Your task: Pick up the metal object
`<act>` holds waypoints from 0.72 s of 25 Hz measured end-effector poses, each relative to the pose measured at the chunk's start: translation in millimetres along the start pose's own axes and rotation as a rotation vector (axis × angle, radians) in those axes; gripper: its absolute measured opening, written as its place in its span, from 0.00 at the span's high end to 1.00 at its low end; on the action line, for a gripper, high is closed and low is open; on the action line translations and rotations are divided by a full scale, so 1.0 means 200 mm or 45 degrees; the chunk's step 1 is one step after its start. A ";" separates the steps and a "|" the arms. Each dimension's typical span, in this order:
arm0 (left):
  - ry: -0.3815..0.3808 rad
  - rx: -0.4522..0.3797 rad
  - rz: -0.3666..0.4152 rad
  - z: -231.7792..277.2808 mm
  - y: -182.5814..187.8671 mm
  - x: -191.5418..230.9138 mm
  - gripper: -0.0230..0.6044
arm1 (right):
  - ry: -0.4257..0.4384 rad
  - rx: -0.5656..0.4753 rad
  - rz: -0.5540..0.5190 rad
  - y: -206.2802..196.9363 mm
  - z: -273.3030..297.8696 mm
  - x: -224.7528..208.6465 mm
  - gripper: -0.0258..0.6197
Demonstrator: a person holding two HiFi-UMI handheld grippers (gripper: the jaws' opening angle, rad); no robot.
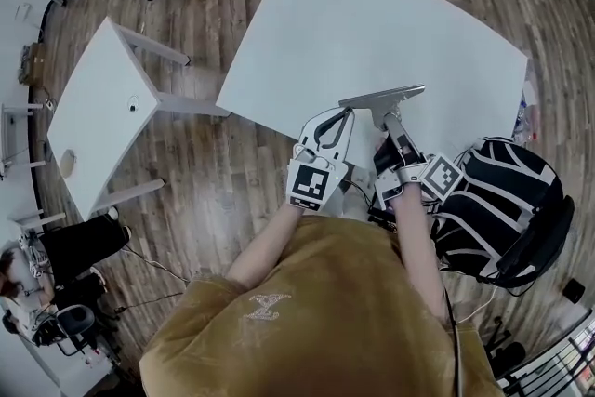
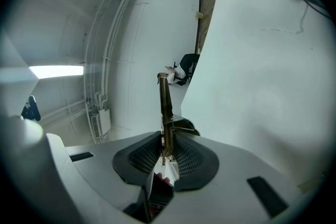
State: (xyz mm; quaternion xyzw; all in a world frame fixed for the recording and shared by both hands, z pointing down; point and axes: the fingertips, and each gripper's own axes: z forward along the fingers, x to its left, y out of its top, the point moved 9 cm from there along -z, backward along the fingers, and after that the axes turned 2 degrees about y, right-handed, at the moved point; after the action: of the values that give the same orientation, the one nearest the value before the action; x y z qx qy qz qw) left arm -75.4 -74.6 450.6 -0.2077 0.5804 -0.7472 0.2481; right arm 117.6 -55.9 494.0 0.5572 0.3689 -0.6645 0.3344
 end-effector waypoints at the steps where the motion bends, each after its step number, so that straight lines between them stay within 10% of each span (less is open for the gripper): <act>1: 0.002 -0.014 0.005 0.00 0.02 -0.01 0.95 | 0.012 -0.001 -0.023 0.01 -0.01 0.03 0.84; 18: 0.072 -0.237 0.034 -0.10 0.35 -0.09 0.95 | 0.317 -0.070 -0.148 0.11 -0.13 0.39 0.84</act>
State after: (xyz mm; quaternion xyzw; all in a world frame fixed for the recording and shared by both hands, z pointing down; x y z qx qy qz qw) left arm -64.8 -62.3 378.0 -0.2009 0.6568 -0.6923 0.2213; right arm 137.0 -46.2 411.7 0.6036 0.4572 -0.5982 0.2621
